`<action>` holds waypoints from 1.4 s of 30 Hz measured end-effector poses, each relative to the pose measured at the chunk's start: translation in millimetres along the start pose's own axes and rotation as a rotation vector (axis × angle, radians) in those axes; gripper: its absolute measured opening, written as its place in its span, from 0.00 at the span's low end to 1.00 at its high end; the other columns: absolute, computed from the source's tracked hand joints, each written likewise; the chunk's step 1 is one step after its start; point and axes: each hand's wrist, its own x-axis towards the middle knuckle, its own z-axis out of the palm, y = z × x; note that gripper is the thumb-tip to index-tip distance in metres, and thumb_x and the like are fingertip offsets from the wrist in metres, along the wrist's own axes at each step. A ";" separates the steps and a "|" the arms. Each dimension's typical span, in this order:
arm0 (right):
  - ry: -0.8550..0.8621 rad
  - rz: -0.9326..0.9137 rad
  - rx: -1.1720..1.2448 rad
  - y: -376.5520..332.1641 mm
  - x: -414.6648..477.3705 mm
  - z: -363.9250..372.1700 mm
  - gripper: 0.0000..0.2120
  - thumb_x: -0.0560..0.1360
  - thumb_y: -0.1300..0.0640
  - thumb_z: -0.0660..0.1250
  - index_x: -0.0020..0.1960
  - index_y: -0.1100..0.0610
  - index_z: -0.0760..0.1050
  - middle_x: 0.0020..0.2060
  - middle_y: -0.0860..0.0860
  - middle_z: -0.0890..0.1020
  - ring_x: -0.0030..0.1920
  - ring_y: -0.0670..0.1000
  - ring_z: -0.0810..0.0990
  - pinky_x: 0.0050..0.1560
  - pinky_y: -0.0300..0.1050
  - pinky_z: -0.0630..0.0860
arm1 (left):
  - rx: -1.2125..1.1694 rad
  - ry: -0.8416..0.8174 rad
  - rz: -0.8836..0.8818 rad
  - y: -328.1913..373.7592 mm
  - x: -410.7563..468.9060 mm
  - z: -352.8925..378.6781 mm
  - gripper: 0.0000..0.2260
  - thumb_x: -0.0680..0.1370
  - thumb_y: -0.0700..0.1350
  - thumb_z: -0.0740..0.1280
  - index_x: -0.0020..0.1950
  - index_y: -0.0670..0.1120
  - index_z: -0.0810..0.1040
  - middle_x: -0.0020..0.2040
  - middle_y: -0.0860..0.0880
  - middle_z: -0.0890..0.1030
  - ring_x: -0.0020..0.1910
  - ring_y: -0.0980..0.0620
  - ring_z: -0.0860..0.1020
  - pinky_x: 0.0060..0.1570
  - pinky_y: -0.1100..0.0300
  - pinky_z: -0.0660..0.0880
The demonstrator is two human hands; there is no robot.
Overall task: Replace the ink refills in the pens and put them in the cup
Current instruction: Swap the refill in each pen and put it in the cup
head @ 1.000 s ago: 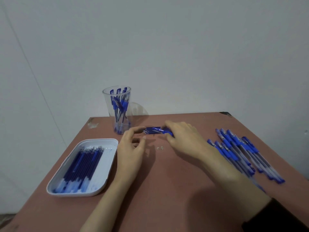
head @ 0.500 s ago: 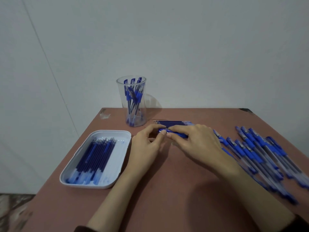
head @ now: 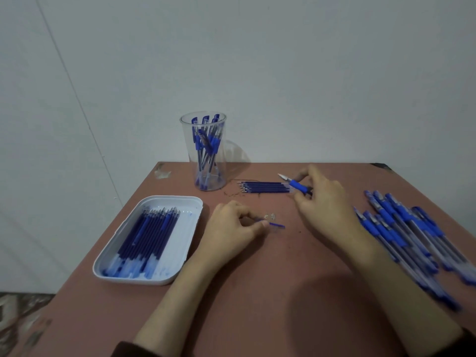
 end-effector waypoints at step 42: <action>-0.770 0.422 1.476 -46.0 -23.5 12.1 0.14 0.74 0.51 0.62 0.47 0.60 0.81 0.24 0.50 0.68 0.20 0.42 0.58 0.19 0.33 0.53 | -1.405 -0.166 -0.176 19.3 0.2 -11.0 0.12 0.72 0.49 0.63 0.44 0.48 0.86 0.49 0.50 0.84 0.53 0.56 0.80 0.62 0.57 0.70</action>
